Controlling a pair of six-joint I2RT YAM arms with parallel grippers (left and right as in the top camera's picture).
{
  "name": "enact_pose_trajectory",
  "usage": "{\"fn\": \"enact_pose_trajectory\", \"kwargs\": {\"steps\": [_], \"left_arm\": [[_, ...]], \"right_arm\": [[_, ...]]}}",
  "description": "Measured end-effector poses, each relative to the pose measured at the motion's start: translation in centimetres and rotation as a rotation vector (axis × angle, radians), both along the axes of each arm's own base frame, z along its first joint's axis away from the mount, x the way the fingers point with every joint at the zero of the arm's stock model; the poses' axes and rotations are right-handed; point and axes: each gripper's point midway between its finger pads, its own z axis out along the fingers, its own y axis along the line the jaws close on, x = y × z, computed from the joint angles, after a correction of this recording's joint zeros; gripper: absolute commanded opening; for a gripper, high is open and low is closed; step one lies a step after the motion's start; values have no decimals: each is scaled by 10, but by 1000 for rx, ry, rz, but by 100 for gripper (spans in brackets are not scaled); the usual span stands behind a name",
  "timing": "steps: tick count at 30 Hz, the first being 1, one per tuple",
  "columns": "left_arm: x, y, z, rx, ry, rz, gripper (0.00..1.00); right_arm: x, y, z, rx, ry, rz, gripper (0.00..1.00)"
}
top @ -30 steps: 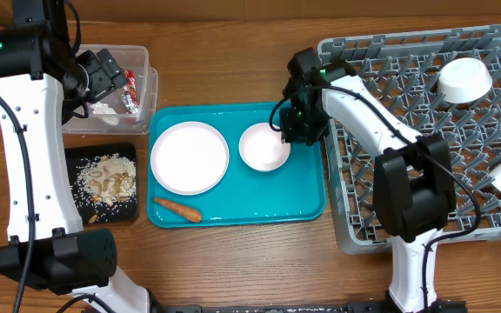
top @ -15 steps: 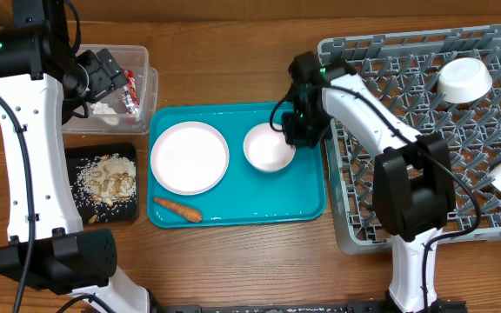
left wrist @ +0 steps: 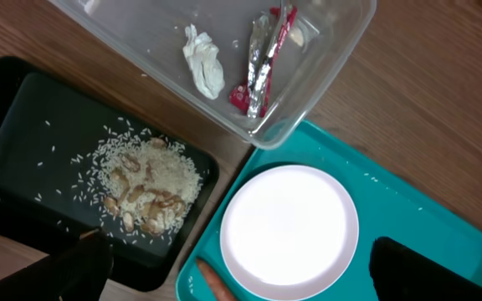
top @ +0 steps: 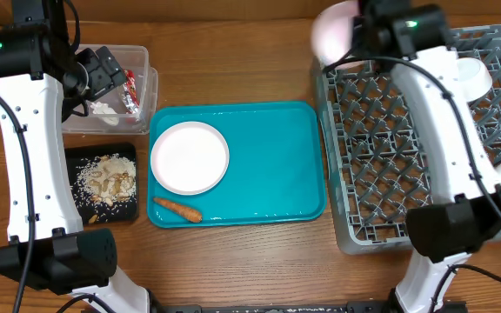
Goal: Sort waste into correct bins and load items into the dishwasher
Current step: 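Lower the bowl into the dish rack and open the right gripper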
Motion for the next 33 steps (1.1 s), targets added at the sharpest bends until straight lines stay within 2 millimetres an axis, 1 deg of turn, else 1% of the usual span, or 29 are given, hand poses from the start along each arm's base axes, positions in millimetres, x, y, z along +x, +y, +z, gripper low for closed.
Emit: {"fn": "enact_pose_trajectory", "kwargs": {"steps": [1,3,5,6,8,9,10,13,18,22,27,33], "left_arm": [[1,0,0,1,-3,0,100],[1,0,0,1,-4,0,100],[1,0,0,2,-5,0,100],[1,1,1,3,-5,1,100],[2,1,1,5,-7,1,100],[2,1,1,5,-7,1,100],[2,1,1,5,-7,1,100],[1,1,1,5,-6,2,100],[-1,1,0,3,4,1,100],[-3,0,-1,2,13,1,100],[-4,0,-1,1,16,1,100],[-4,0,-2,1,19,1,100]], "right_arm": [[-4,-23,7,-65,-28,-100,4],[-10,-61,15,-181,-75,-270,4],[-19,-90,16,-276,-96,-395,4],[-22,-102,13,-314,-97,-443,4],[-26,-119,3,-368,-85,-502,4],[-27,-127,-5,-395,-78,-532,4],[-28,-132,-12,-411,-65,-544,4],[-31,-147,-42,-457,-12,-579,4],[-35,-157,-81,-490,54,-592,4],[-40,-157,-99,-499,86,-583,4],[-44,-157,-110,-505,97,-584,4],[-48,-155,-114,-519,113,-579,4]]}}
